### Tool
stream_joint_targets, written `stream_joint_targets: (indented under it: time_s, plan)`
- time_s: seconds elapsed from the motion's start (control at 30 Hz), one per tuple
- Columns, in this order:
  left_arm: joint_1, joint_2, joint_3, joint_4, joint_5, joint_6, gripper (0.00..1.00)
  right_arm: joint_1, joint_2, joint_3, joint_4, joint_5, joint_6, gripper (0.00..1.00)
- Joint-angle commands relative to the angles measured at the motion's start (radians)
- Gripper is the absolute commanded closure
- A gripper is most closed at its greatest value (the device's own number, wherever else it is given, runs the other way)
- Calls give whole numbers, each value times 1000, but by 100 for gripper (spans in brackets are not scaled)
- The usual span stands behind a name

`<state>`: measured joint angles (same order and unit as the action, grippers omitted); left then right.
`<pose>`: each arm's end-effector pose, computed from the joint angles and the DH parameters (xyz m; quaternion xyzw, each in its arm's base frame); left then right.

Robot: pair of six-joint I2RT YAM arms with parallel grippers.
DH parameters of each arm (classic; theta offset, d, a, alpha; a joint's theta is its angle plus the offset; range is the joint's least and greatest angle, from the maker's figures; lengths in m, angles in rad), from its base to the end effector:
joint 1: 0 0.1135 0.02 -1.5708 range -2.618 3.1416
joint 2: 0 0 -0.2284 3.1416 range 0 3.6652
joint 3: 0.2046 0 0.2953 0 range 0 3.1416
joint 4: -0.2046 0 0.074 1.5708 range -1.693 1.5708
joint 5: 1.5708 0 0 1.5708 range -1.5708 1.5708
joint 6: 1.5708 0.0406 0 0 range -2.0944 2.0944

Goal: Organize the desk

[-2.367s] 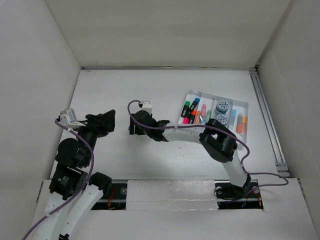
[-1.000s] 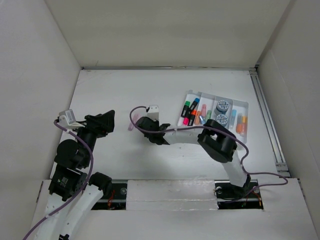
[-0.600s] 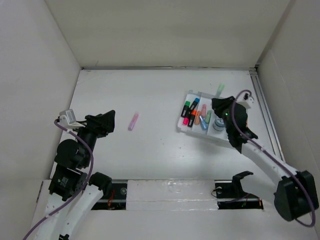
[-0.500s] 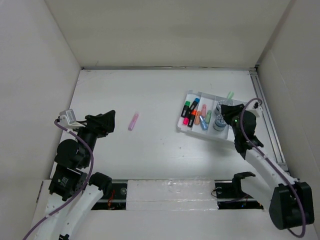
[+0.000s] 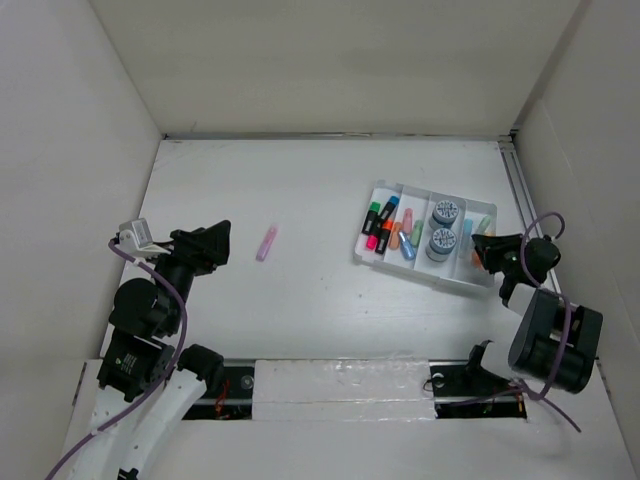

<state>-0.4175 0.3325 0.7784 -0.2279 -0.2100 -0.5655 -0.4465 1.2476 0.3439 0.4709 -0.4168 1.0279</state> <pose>0.1407 -0.0531 0.3915 -0.1275 0.6148 -0.3082 0.7147 0.2546 -0.1037 0.0934 0.4715 0.6851 0.3181 0.4551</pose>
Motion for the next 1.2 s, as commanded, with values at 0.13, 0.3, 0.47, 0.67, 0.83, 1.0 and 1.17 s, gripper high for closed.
stream_joint_targets:
  time_s: [0.13,0.3,0.47,0.67,0.83,1.0,1.17]
  plan:
    - [-3,-4,7,45,9,9,33,-61,128,-40,270,-223,73,66]
    - [-3,0,4,45,11,9,33,-70,67,-52,229,-174,70,46]
    - [-3,0,4,45,14,9,33,-70,-10,-55,172,-137,57,40]
    - [-3,3,4,48,17,7,33,-14,-216,-62,88,-58,29,54]
    - [-3,3,4,48,17,7,33,319,-303,12,20,122,-47,91]
    - [-3,7,2,48,15,7,33,817,-145,199,-76,506,-152,99]
    - [-3,5,7,42,5,4,33,1170,148,497,-132,644,-230,56]
